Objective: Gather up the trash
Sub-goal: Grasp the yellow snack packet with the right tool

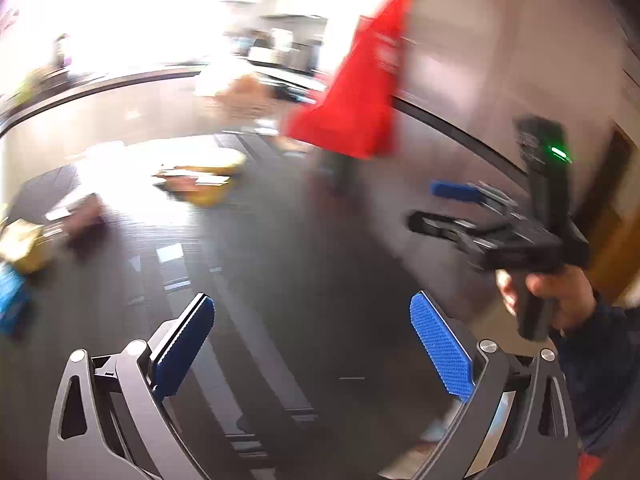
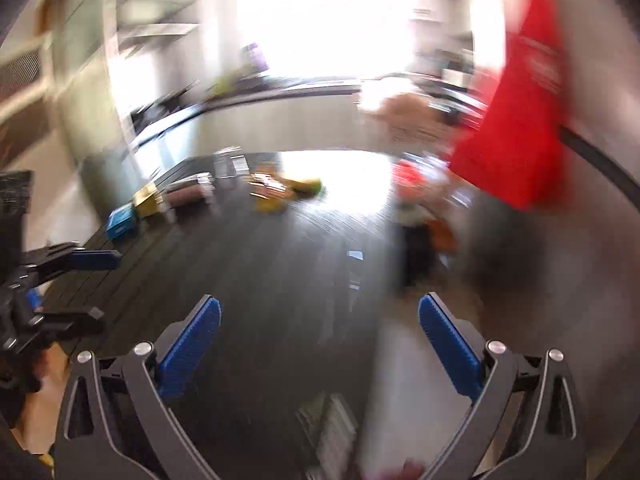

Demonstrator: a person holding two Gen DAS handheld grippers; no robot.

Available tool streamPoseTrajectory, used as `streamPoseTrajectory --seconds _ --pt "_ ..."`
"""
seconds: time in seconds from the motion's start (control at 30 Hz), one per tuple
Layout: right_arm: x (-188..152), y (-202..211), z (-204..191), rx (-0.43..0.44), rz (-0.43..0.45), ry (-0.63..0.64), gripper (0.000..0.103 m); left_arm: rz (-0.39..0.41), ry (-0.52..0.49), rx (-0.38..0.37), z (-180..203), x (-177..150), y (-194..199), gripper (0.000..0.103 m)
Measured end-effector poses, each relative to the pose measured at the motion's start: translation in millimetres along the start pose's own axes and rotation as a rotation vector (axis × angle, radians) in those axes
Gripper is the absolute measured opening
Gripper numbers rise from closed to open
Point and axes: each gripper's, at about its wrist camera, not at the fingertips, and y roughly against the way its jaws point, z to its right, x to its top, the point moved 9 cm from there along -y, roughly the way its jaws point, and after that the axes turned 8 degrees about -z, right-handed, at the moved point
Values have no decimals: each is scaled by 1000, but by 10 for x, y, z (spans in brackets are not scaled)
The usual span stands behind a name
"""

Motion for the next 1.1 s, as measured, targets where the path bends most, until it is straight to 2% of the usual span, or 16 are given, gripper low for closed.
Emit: streamPoseTrajectory --seconds 0.1,0.17,0.33,0.43,0.53,0.67,0.73,0.77,0.8,0.9,0.97,1.1 --pt "762 -954 -466 -3 -73 107 99 36 91 62 -654 -2 220 95" --pt "1064 -1463 -671 -16 -125 146 99 46 135 85 -951 -28 321 95" --pt "1483 -2466 -845 -52 -233 202 98 50 208 94 -1463 -148 438 95" --pt "1536 -2858 -772 -65 -298 190 97 55 232 72 -1586 -180 432 95" --pt "1495 -3077 -722 -55 -346 169 92 62 246 45 -1679 -182 416 95" --pt "1420 -3161 -629 -27 -374 144 78 77 263 23 -1762 -223 446 95" --pt "1445 -3145 -578 -39 -366 146 57 83 275 14 -1789 -216 442 95" --pt "1466 -3115 -542 -48 -362 143 33 85 278 14 -1794 -213 441 95" --pt "1460 -3091 -543 -16 -369 122 31 85 279 15 -1792 -216 439 95" --pt "1421 -3037 -555 -1 -383 130 30 85 285 8 -1789 -222 415 95" --pt "1401 -2962 -573 39 -380 100 29 84 285 10 -1767 -222 413 95" --pt "1373 -2638 -610 139 -330 38 18 82 265 23 -1704 -219 434 95"
